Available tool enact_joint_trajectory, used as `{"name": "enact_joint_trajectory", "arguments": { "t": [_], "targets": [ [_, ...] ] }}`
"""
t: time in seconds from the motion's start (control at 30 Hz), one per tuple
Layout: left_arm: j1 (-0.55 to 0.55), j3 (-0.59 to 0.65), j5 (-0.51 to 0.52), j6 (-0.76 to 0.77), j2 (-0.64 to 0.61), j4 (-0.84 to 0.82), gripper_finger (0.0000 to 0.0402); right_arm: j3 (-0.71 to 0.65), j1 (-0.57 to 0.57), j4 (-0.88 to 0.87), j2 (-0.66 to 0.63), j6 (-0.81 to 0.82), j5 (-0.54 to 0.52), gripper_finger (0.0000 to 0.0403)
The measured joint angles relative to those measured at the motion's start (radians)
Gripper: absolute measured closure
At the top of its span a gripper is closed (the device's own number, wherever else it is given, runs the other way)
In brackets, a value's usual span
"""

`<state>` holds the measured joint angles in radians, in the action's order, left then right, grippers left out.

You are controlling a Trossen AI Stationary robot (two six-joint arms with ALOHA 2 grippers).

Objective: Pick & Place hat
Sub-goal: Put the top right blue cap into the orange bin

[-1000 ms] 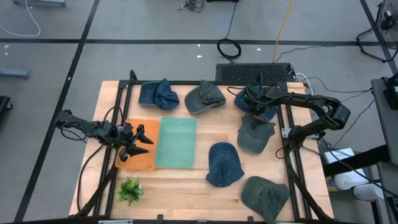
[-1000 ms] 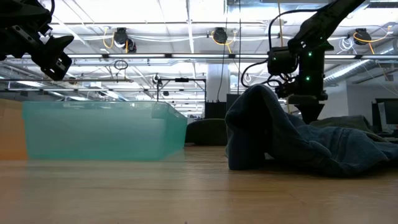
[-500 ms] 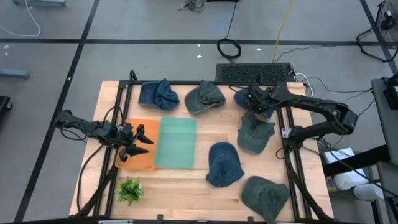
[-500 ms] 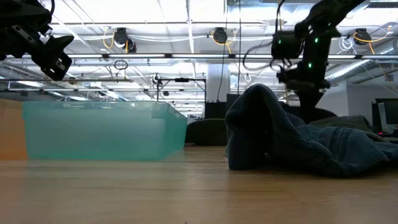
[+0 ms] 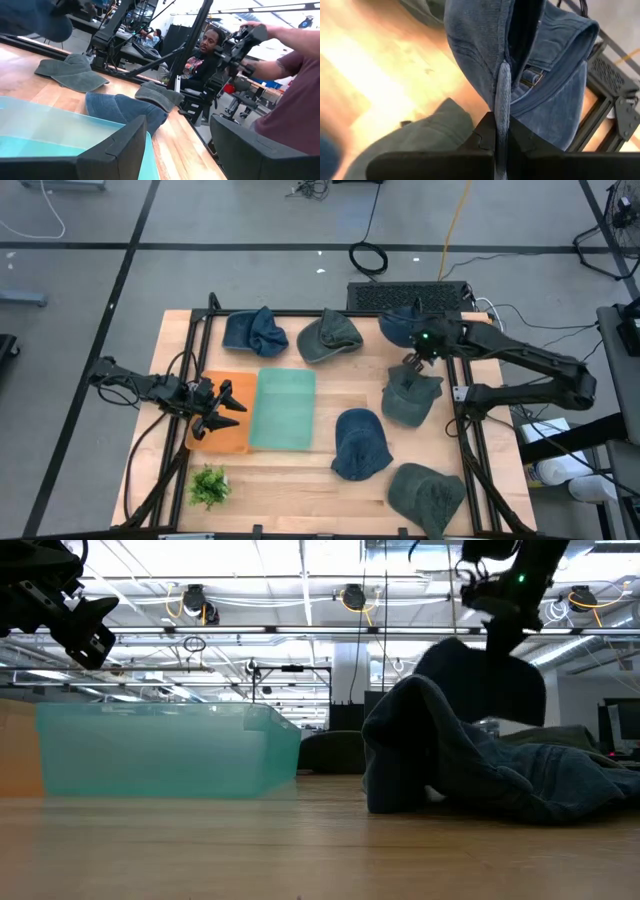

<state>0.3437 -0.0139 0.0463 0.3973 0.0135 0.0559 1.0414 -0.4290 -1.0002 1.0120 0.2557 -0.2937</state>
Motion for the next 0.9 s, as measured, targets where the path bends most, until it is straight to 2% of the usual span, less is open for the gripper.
{"name": "enact_joint_trajectory", "arguments": {
  "t": [0.33,0.63,0.9],
  "targets": [
    [0.000,0.000,0.000,0.000,0.000,0.000,0.0172,0.110,0.109,0.017,-0.080,-0.003,0.002,0.0403],
    [0.000,0.000,0.000,0.000,0.000,0.000,0.0172,0.124,0.243,0.155,-0.165,0.037,0.006,0.0403],
    [0.000,0.000,0.000,0.000,0.000,0.000,0.0172,0.124,0.386,0.326,-0.171,0.022,0.009,0.0403]
  ]
}}
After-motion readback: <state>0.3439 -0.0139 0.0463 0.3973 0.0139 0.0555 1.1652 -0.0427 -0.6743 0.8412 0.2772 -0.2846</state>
